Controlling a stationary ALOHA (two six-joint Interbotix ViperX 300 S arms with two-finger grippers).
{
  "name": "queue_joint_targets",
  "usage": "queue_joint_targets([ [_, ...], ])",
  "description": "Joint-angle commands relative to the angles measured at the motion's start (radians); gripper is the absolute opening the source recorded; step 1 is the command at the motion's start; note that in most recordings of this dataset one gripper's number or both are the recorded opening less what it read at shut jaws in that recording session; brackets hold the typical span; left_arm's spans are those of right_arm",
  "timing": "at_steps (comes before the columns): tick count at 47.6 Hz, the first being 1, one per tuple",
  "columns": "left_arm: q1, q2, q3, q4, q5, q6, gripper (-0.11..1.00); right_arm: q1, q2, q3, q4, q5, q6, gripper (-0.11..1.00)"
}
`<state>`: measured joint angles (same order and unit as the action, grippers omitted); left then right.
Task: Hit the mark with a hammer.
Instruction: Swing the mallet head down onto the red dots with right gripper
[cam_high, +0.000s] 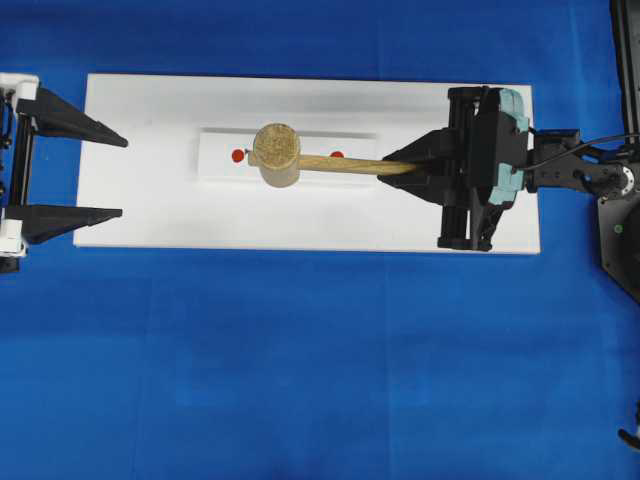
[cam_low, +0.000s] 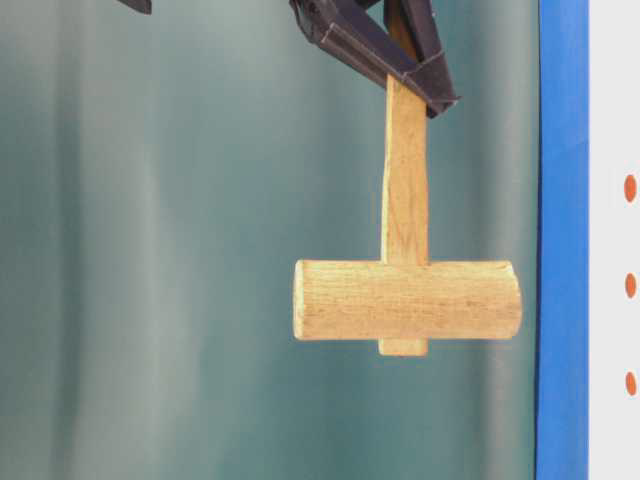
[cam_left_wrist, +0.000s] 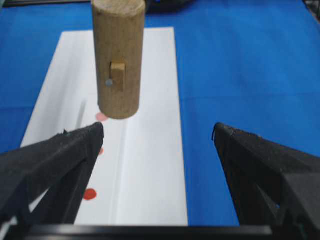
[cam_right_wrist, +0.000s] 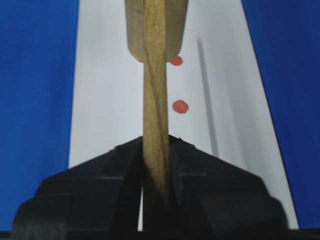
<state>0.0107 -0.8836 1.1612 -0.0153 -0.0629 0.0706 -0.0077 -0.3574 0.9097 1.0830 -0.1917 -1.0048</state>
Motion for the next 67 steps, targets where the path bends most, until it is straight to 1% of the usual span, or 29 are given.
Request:
queue_joint_targets([
  [1, 0.003, -0.002, -0.008, -0.003, -0.002, 0.0, 0.89, 0.0, -0.002, -0.028, 0.002, -0.026, 0.0, 0.03],
  [8, 0.005, -0.002, -0.006, -0.002, 0.003, 0.0, 0.89, -0.02, 0.005, -0.032, 0.002, -0.067, 0.0, 0.03],
  [19, 0.005, -0.002, -0.002, -0.003, 0.003, 0.0, 0.89, -0.066, 0.006, -0.035, 0.003, -0.069, 0.0, 0.03],
  [26, 0.005, -0.002, -0.002, -0.002, 0.003, 0.0, 0.89, -0.067, 0.02, -0.044, 0.005, -0.064, 0.0, 0.03],
  [35, 0.005, -0.002, -0.002, -0.002, 0.003, 0.0, 0.89, -0.069, 0.075, -0.094, 0.005, -0.048, 0.0, 0.03],
  [46, 0.005, -0.002, 0.0, -0.003, 0.003, 0.0, 0.89, -0.067, 0.169, -0.192, 0.005, -0.046, -0.002, 0.03],
  [53, 0.005, -0.002, -0.002, -0.003, 0.003, 0.002, 0.89, -0.067, 0.213, -0.238, 0.005, -0.048, -0.002, 0.03],
  [59, 0.005, -0.002, 0.0, -0.003, 0.003, 0.002, 0.89, -0.067, 0.232, -0.258, 0.005, -0.048, 0.0, 0.03],
  [67, 0.005, -0.002, 0.0, -0.003, 0.003, 0.002, 0.89, -0.067, 0.258, -0.249, 0.008, -0.035, 0.002, 0.03],
])
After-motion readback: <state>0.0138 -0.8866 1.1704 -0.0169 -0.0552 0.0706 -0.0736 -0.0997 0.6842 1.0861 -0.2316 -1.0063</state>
